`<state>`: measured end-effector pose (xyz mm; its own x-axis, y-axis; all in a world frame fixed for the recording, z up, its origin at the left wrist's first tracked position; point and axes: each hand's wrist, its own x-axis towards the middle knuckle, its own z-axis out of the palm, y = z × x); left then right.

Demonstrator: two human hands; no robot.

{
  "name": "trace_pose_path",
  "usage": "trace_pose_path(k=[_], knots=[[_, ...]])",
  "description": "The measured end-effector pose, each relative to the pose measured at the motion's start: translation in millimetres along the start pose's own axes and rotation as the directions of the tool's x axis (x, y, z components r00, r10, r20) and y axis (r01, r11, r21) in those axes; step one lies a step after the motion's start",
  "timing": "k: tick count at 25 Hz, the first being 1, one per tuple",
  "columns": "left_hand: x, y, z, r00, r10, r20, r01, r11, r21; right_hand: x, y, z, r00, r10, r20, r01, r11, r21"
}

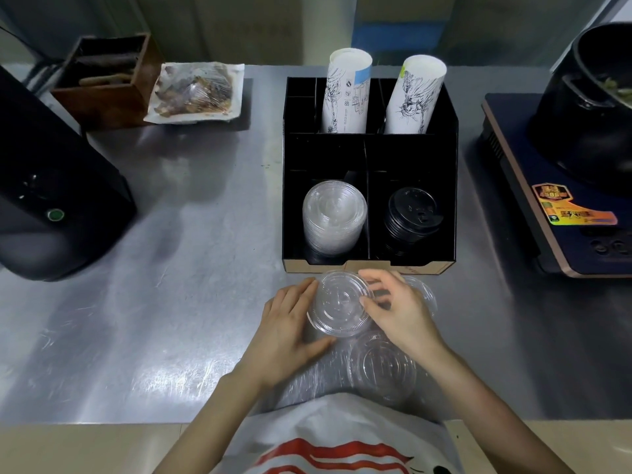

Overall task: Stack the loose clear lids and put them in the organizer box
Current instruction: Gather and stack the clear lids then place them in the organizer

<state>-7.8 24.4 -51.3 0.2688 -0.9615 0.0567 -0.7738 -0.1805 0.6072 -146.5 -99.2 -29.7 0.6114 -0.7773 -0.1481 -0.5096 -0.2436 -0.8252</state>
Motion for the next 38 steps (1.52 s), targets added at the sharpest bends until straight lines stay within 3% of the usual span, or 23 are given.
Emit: trace_pose_path(k=[13,20,38], knots=[[37,14,-39,0.985,0.078,-0.155,-0.084,0.996,-0.028,35,-43,-34,0.989,-0.015,-0.149,0.035,0.99,0.138],[79,12,-53,0.983,0.029,-0.181,-0.022,0.999,0.038,75,-58,-44,0.986,-0.06,-0.156,0.071,0.995,0.065],[110,3,-47,0.992,-0.107,-0.067,0.119,0.971,0.207,105,-43,-18,0.989,-0.126,-0.083,0.101,0.961,-0.258]])
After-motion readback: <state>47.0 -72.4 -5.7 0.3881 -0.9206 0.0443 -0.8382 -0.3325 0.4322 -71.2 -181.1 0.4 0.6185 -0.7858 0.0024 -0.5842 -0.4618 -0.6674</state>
